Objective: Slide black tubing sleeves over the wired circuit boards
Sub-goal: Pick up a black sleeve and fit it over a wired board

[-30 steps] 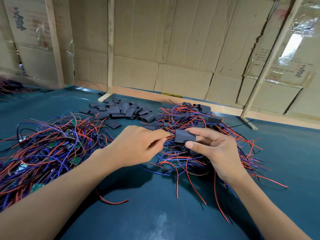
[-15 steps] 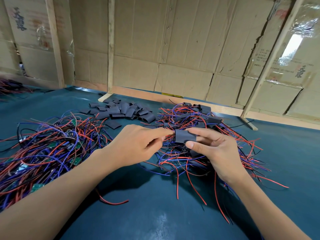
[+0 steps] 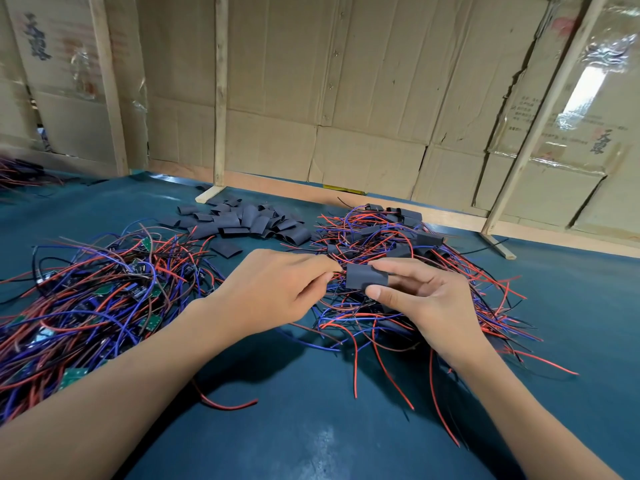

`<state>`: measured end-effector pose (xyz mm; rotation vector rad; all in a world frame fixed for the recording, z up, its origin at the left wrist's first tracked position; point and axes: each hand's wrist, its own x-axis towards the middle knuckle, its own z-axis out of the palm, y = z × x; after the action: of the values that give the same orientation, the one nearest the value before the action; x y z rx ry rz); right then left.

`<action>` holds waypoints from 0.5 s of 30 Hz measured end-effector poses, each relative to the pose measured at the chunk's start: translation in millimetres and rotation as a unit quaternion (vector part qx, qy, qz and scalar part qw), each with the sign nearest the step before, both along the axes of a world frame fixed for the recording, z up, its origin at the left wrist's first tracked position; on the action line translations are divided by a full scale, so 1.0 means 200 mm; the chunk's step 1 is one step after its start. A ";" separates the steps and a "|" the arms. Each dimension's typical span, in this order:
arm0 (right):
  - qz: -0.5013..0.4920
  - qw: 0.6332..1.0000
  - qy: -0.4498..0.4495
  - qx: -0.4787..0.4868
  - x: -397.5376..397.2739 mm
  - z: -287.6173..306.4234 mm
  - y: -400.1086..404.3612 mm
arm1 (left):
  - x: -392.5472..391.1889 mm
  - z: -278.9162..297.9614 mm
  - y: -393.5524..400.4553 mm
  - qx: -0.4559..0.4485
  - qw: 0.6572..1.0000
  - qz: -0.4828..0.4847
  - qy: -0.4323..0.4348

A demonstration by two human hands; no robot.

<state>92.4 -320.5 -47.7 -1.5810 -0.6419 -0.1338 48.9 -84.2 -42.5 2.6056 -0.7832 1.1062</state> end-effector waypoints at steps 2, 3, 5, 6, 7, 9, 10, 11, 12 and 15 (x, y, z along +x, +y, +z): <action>-0.014 1.000 0.006 -0.004 0.00 0.00 0.01 | 0.00 0.00 0.00 -0.007 1.000 -0.005 -0.007; -0.023 1.000 0.011 -0.003 0.00 0.00 0.01 | 0.01 0.00 0.00 -0.014 1.000 -0.009 -0.004; -0.025 0.999 0.027 0.006 0.00 0.00 0.01 | 0.01 -0.01 0.00 -0.031 0.999 -0.021 0.005; -0.019 0.999 0.039 0.013 0.01 0.00 0.01 | 0.01 -0.01 0.00 -0.036 0.999 -0.028 0.008; -0.009 0.998 0.055 0.025 0.01 0.00 0.02 | 0.01 -0.01 0.00 -0.040 0.999 -0.033 0.014; 0.019 0.995 0.086 0.056 0.01 0.00 0.02 | 0.01 -0.01 -0.01 -0.045 0.998 -0.045 0.016; 0.031 0.993 0.095 0.067 0.01 0.00 0.02 | 0.01 0.00 -0.02 -0.042 0.998 -0.052 0.010; 0.038 0.992 0.098 0.072 0.01 0.00 0.02 | 0.00 0.01 -0.04 -0.029 0.998 -0.049 0.000; 0.041 0.992 0.096 0.074 0.01 -0.01 0.02 | 0.01 0.02 -0.04 -0.008 0.999 -0.046 -0.018; 0.037 0.991 0.087 0.093 0.01 0.00 0.03 | 0.01 0.01 -0.06 0.073 0.997 -0.021 -0.014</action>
<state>94.4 -313.6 -48.4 -1.3709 -0.5344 -0.0004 51.8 -95.7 -41.2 2.6820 -0.9546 1.1164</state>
